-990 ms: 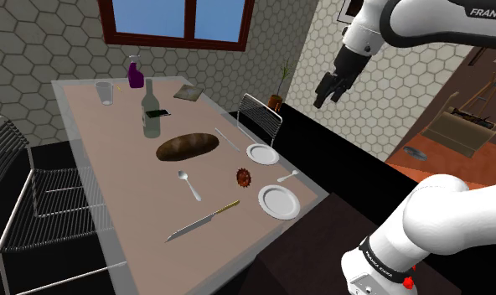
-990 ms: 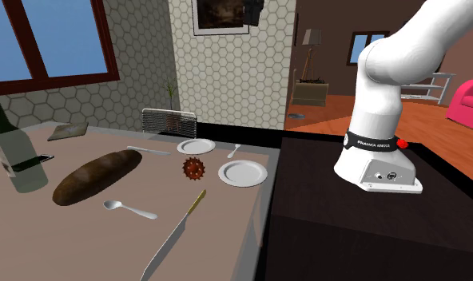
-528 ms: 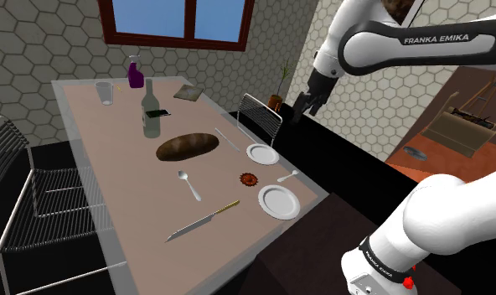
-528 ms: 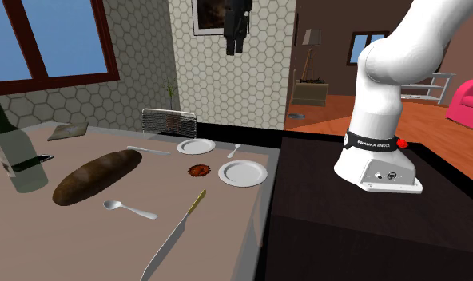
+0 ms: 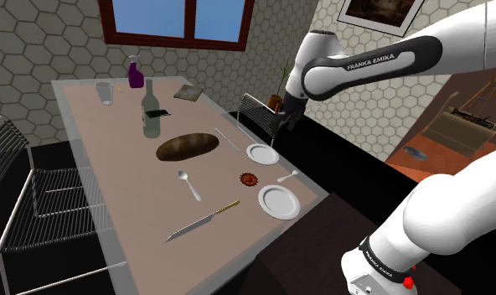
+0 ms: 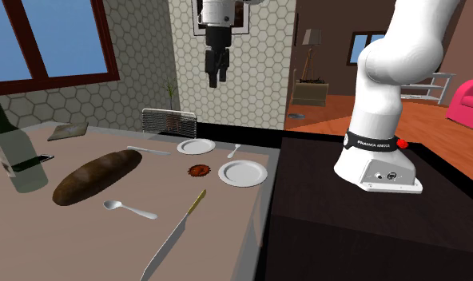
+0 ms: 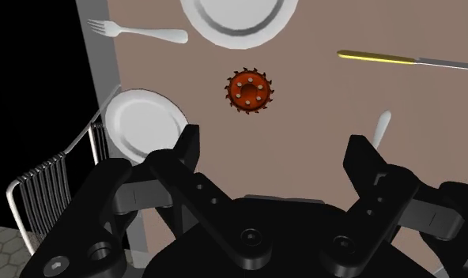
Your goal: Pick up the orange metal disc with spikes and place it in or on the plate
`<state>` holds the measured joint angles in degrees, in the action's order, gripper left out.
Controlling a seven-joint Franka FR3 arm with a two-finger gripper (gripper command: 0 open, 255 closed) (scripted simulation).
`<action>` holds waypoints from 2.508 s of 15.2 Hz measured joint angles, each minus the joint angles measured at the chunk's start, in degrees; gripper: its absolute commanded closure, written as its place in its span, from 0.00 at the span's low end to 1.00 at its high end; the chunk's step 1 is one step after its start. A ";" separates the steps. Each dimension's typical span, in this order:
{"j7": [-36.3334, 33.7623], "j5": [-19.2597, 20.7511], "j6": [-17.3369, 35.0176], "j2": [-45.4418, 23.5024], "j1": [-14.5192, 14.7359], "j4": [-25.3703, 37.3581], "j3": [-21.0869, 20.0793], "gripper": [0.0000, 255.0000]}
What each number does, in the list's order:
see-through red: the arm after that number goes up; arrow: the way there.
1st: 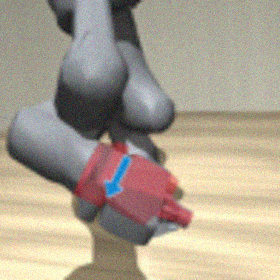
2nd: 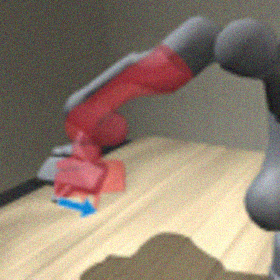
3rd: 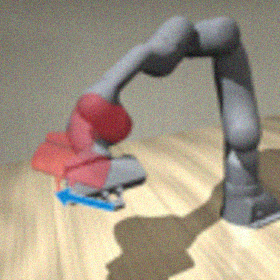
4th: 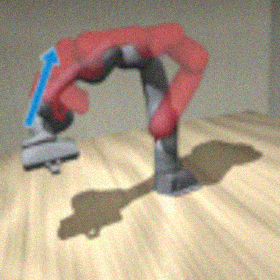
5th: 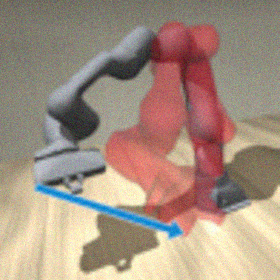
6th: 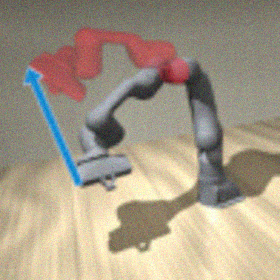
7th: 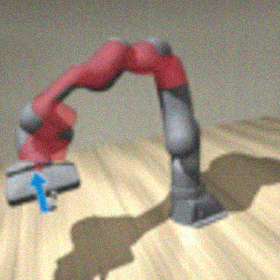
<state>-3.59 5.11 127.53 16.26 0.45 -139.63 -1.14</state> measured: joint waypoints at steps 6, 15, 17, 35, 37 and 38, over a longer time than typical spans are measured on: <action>-0.26 0.60 8.56 -13.42 -0.02 3.19 -0.10 0.00; -0.62 1.68 17.17 -33.74 0.25 12.43 -0.07 0.00; -0.57 1.77 17.85 -38.27 0.37 15.71 -0.10 0.00; -0.76 2.55 23.86 -55.97 0.84 25.93 0.40 0.00; -0.76 2.55 23.87 -55.98 0.84 25.93 0.40 1.00; -0.76 2.55 23.87 -55.98 0.84 25.93 0.40 1.00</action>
<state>-4.35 7.66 151.40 -39.72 1.29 -113.70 -0.73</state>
